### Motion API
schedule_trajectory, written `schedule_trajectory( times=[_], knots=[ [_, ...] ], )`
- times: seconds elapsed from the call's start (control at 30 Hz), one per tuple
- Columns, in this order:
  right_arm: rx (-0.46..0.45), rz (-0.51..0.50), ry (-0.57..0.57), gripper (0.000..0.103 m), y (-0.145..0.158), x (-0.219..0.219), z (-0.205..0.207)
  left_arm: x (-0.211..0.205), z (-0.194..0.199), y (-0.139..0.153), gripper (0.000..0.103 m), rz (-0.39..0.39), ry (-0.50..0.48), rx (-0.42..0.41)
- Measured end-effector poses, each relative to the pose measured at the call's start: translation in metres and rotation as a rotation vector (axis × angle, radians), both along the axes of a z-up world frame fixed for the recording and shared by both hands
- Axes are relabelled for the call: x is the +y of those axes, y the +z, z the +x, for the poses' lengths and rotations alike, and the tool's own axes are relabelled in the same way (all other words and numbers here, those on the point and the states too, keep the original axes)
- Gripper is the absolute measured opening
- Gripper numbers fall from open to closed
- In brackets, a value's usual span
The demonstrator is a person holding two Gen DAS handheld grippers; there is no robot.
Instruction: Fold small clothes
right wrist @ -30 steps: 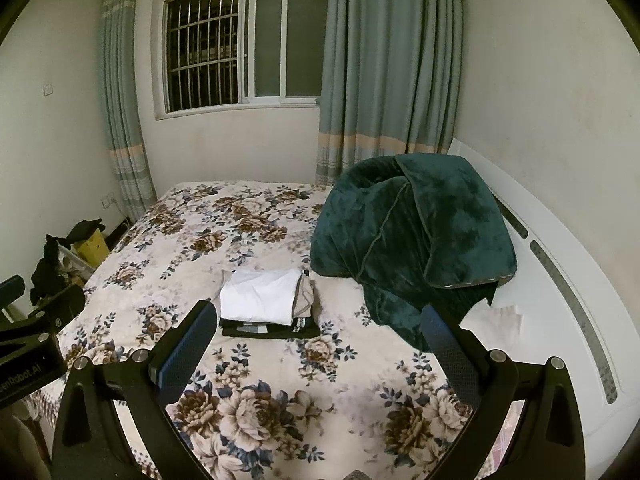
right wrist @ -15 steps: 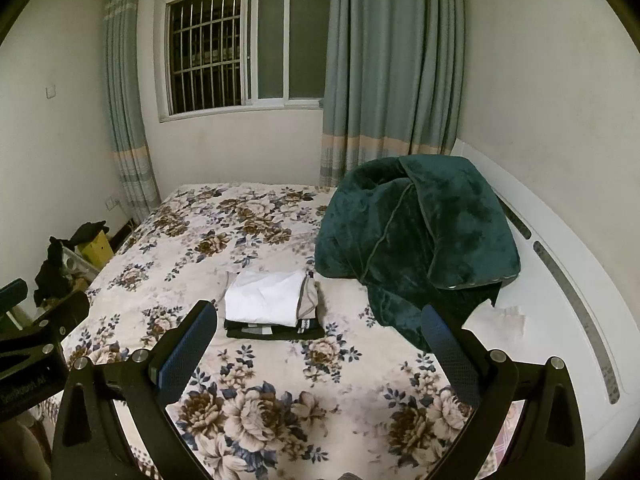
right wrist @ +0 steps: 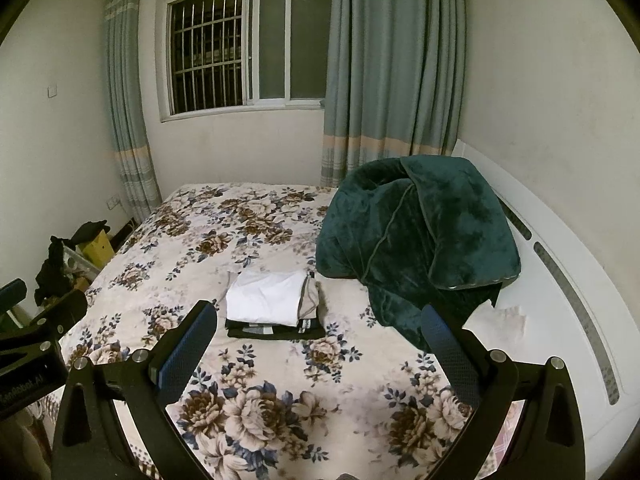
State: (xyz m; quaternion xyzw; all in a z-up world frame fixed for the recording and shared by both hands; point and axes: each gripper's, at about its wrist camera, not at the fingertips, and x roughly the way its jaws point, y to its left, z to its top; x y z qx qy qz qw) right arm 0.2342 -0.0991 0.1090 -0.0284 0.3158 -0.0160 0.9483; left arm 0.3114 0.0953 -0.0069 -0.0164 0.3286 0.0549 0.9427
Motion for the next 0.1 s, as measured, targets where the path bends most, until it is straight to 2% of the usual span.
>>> schedule_trajectory(
  times=[0.1],
  knots=[
    [-0.002,0.0,0.0,0.103,-0.0002,0.0004,-0.0003,0.0004,0.0001,0.0005,0.103,-0.001,0.001,0.0]
  ],
)
